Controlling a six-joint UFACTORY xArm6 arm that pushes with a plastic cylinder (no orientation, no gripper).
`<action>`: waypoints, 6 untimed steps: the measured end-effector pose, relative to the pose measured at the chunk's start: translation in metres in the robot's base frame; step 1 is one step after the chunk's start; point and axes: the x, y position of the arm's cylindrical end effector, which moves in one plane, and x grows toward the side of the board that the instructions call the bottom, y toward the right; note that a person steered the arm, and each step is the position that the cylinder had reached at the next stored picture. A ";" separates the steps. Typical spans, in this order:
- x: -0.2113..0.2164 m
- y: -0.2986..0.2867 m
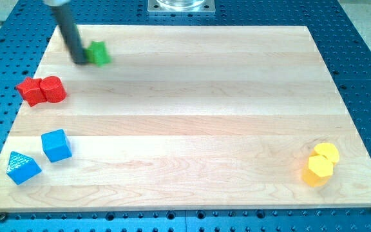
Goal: Move the green star to the center right side of the board
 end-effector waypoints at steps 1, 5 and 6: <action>0.021 0.122; -0.029 0.115; 0.004 0.215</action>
